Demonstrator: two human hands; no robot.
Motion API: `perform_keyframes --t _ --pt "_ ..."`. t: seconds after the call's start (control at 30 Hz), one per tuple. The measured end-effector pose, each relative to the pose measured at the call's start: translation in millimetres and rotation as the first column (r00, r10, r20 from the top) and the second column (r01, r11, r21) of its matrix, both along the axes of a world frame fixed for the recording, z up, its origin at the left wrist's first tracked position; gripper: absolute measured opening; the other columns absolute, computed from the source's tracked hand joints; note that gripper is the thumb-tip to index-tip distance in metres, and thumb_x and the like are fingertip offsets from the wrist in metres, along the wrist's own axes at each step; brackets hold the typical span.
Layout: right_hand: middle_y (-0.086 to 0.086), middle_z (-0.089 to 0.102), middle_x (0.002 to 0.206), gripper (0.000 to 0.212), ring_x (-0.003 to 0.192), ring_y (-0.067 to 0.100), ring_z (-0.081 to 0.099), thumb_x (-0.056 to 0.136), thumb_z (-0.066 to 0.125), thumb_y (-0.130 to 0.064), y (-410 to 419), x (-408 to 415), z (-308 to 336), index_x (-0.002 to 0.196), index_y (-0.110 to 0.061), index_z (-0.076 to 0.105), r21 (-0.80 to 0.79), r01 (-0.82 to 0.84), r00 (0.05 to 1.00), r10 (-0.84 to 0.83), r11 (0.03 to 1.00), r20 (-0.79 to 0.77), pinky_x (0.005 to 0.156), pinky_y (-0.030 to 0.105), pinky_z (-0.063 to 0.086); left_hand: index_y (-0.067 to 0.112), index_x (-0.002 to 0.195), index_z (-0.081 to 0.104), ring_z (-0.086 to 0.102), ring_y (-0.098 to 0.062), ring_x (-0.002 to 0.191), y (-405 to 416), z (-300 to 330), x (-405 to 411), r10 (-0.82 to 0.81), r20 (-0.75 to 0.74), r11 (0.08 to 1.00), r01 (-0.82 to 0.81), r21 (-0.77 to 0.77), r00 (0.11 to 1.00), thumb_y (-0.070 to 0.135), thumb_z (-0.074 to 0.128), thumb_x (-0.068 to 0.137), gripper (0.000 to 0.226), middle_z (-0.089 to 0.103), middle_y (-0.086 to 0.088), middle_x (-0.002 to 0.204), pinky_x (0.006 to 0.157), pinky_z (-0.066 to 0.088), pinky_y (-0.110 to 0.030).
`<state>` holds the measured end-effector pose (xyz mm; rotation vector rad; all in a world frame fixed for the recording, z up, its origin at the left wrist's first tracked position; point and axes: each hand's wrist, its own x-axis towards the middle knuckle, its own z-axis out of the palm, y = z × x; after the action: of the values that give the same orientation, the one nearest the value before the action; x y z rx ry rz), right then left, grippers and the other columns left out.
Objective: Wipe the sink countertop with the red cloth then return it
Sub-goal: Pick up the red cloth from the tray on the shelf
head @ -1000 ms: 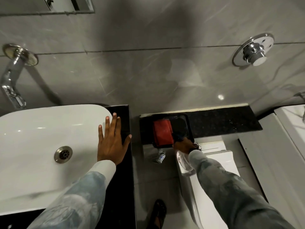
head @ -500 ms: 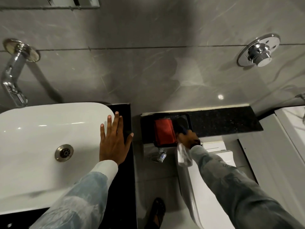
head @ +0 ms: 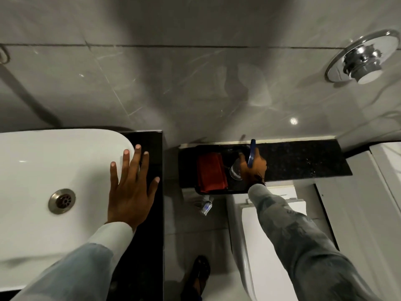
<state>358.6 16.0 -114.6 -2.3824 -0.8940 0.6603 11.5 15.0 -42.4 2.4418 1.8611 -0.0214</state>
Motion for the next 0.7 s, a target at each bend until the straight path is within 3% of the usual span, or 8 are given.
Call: perform_keyframes --t 0.13,0.2,0.33,0.4,0.5,0.6,0.7 --pt "0.028 0.071 0.123 0.054 0.115 0.048 0.069 0.096 0.07 -0.041 -17 -8 -3 0.132 -0.003 0.056 -0.021 0.064 0.993 -0.066 0.998 -0.098 0.094 0.052 0.056 0.018 0.163 0.016 0.009 -0.036 0.161 1 1 -1 0.0 -0.03 1.0 0.0 -0.009 1.0 0.058 0.022 0.099 0.076 0.008 -0.009 0.174 0.129 0.01 -0.06" --pt "0.025 0.068 0.132 0.065 0.124 0.046 0.065 0.093 0.072 -0.047 -28 -13 1 0.138 -0.003 0.054 -0.034 0.105 0.984 -0.109 0.994 -0.142 0.101 0.05 0.053 0.018 0.163 0.017 0.011 -0.037 0.161 1 2 1 -0.01 -0.053 1.0 0.01 -0.003 0.999 0.059 0.021 0.099 0.076 0.01 -0.01 0.174 0.129 0.011 -0.061" --pt "0.025 0.058 0.145 0.08 0.137 0.045 0.054 0.09 0.072 -0.054 -63 -32 8 0.145 -0.002 0.047 -0.182 0.138 0.981 -0.159 0.974 -0.109 0.112 0.055 0.045 0.017 0.164 0.011 0.004 -0.032 0.162 -2 9 3 -0.003 -0.101 1.0 0.003 -0.002 0.995 0.062 0.015 0.099 0.079 0.005 -0.009 0.174 0.129 0.003 -0.058" --pt "0.025 0.059 0.145 0.078 0.138 0.044 0.054 0.09 0.072 -0.053 -79 -45 13 0.144 -0.002 0.049 -0.241 0.126 0.983 -0.154 0.962 -0.102 0.112 0.053 0.045 0.015 0.164 0.008 0.001 -0.029 0.162 -6 16 6 -0.008 -0.111 1.0 0.008 0.007 0.994 0.06 0.016 0.1 0.079 0.002 -0.008 0.175 0.129 -0.001 -0.058" --pt "0.019 0.063 0.146 0.065 0.136 0.04 0.059 0.093 0.069 -0.046 -81 -58 16 0.146 -0.011 0.056 -0.239 0.01 0.989 -0.045 0.971 -0.142 0.11 0.051 0.05 0.009 0.163 0.016 0.005 -0.03 0.162 -2 25 23 -0.073 -0.128 0.994 0.083 0.073 0.989 0.047 0.035 0.1 0.075 0.008 -0.01 0.174 0.128 -0.003 -0.06" --pt "0.019 0.069 0.137 0.051 0.129 0.039 0.065 0.098 0.063 -0.046 -65 -62 11 0.135 -0.011 0.067 -0.274 -0.079 0.981 0.026 0.958 -0.194 0.107 0.047 0.053 0.007 0.158 0.03 0.022 -0.033 0.159 15 18 63 -0.211 -0.061 0.976 0.213 0.041 0.976 0.03 0.049 0.095 0.069 0.027 -0.012 0.169 0.13 0.014 -0.056" --pt "0.022 0.07 0.133 0.055 0.125 0.04 0.066 0.098 0.062 -0.047 -50 -63 -15 0.132 -0.005 0.068 -0.279 -0.071 0.964 -0.006 0.958 -0.267 0.104 0.046 0.055 0.015 0.145 0.049 0.042 -0.029 0.145 40 -20 111 -0.224 0.084 0.963 0.234 -0.133 0.971 0.027 0.049 0.097 0.049 0.051 -0.007 0.152 0.116 0.037 -0.047"
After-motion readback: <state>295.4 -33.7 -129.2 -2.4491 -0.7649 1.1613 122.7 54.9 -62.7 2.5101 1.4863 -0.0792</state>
